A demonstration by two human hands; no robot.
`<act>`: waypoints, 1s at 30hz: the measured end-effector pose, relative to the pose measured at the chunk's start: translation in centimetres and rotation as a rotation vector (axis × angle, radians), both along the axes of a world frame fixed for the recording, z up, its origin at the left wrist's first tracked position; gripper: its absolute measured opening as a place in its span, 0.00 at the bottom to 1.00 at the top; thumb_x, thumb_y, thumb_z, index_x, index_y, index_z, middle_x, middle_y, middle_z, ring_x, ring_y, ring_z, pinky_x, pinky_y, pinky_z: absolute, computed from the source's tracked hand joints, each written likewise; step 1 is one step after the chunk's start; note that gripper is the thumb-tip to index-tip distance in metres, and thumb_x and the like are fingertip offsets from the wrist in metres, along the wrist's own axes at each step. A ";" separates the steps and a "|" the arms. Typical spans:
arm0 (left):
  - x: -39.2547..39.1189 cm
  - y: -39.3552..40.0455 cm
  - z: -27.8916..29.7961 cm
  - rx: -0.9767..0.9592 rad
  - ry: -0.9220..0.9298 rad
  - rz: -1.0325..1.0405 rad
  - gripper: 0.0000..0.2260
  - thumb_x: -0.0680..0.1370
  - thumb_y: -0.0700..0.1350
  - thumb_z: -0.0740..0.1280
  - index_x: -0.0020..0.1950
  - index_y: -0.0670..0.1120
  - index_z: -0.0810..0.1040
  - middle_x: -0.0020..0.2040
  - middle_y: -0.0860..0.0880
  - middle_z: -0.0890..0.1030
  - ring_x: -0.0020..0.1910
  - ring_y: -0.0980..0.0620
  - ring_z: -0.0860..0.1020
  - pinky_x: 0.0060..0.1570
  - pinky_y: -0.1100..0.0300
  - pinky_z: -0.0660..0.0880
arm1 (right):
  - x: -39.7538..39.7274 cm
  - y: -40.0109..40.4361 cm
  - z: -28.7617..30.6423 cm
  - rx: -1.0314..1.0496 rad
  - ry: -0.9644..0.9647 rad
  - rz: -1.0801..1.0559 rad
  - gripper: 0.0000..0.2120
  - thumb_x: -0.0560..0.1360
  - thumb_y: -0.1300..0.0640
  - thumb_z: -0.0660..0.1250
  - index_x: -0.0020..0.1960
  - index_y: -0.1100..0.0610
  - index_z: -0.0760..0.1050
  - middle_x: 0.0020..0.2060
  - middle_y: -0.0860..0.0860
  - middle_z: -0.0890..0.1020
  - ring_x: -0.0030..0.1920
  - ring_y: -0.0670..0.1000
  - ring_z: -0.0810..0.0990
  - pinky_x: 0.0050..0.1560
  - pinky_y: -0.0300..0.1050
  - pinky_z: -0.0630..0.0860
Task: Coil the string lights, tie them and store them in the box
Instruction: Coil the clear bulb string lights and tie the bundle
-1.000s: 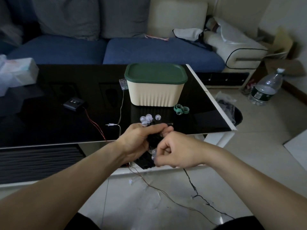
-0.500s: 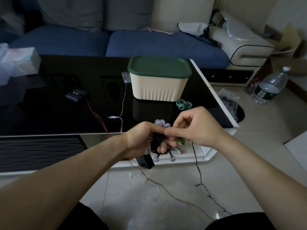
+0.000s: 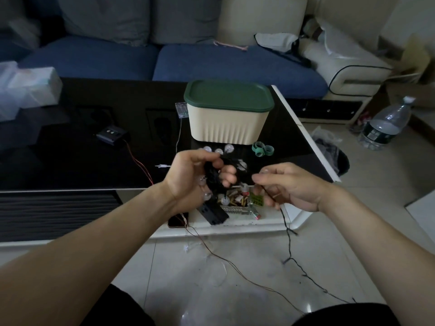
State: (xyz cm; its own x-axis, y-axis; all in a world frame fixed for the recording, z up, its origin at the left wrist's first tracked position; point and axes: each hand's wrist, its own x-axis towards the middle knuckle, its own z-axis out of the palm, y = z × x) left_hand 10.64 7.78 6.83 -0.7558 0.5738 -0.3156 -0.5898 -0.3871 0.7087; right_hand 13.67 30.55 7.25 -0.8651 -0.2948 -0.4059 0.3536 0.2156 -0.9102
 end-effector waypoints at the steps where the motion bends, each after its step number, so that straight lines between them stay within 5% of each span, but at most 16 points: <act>1: -0.2 -0.2 0.2 0.017 -0.001 0.064 0.05 0.72 0.40 0.62 0.37 0.41 0.71 0.41 0.38 0.81 0.36 0.44 0.80 0.39 0.58 0.79 | -0.1 0.0 -0.1 0.005 -0.013 -0.043 0.11 0.72 0.53 0.73 0.47 0.61 0.78 0.40 0.60 0.79 0.29 0.49 0.75 0.26 0.39 0.70; 7: -0.4 -0.4 0.4 0.016 0.002 0.158 0.18 0.79 0.37 0.58 0.34 0.36 0.81 0.46 0.34 0.83 0.53 0.42 0.79 0.60 0.56 0.75 | 0.0 -2.0 0.2 0.058 0.199 -0.385 0.04 0.79 0.60 0.69 0.50 0.60 0.82 0.35 0.53 0.80 0.25 0.45 0.69 0.24 0.36 0.64; 10: -0.5 -0.3 0.3 0.094 -0.044 0.189 0.06 0.75 0.40 0.60 0.41 0.39 0.74 0.53 0.32 0.81 0.54 0.39 0.82 0.59 0.53 0.77 | 0.7 -3.7 0.6 0.077 0.344 -0.313 0.04 0.77 0.60 0.71 0.51 0.60 0.83 0.33 0.49 0.83 0.26 0.43 0.72 0.27 0.35 0.68; 14: -0.5 -0.3 0.2 0.145 -0.071 0.212 0.09 0.76 0.46 0.58 0.45 0.41 0.71 0.58 0.29 0.79 0.56 0.37 0.82 0.62 0.49 0.75 | 1.2 -5.2 0.3 0.260 0.486 -0.127 0.07 0.75 0.62 0.73 0.52 0.56 0.85 0.39 0.48 0.86 0.38 0.43 0.84 0.41 0.36 0.79; 16: -0.4 -0.3 0.1 0.117 -0.047 0.171 0.09 0.74 0.47 0.60 0.46 0.41 0.71 0.56 0.30 0.80 0.55 0.37 0.82 0.64 0.47 0.73 | 1.1 -5.2 -0.1 0.369 0.497 -0.039 0.08 0.75 0.61 0.74 0.52 0.51 0.85 0.42 0.47 0.87 0.45 0.46 0.85 0.50 0.41 0.81; 20: 0.2 -0.1 -0.1 -0.056 0.047 0.044 0.08 0.70 0.47 0.63 0.41 0.42 0.72 0.42 0.41 0.82 0.48 0.40 0.82 0.59 0.45 0.75 | 1.3 -4.9 -0.1 0.486 0.510 0.155 0.08 0.74 0.60 0.75 0.50 0.48 0.86 0.48 0.39 0.85 0.54 0.36 0.82 0.57 0.34 0.77; 23: 0.5 0.5 -0.4 -0.137 0.099 0.029 0.04 0.72 0.43 0.64 0.37 0.45 0.74 0.38 0.46 0.78 0.40 0.46 0.81 0.47 0.52 0.77 | 1.6 -4.7 -0.2 0.431 0.569 0.043 0.08 0.72 0.64 0.77 0.43 0.52 0.84 0.37 0.45 0.86 0.39 0.43 0.86 0.42 0.38 0.81; 25: 0.5 0.8 -0.5 -0.212 0.170 -0.012 0.10 0.77 0.41 0.62 0.36 0.44 0.78 0.37 0.47 0.79 0.38 0.50 0.80 0.46 0.56 0.75 | 1.7 -4.9 -0.3 0.464 0.660 0.000 0.09 0.70 0.64 0.78 0.39 0.53 0.80 0.31 0.49 0.84 0.30 0.46 0.84 0.34 0.38 0.80; 30: 1.3 1.3 -1.2 -0.435 0.365 -0.145 0.11 0.79 0.41 0.64 0.48 0.34 0.81 0.44 0.37 0.82 0.45 0.43 0.80 0.47 0.54 0.76 | 1.0 -4.6 -0.1 0.665 0.863 0.029 0.26 0.58 0.52 0.86 0.28 0.48 0.66 0.23 0.43 0.73 0.27 0.44 0.74 0.27 0.37 0.68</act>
State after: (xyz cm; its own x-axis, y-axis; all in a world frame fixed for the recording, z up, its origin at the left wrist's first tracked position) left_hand 11.89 9.05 5.65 -0.7830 0.5557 -0.2795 -0.3032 0.0515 0.9515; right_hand 14.65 25.93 7.14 -0.9312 -0.2661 0.2490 -0.3620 0.7543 -0.5477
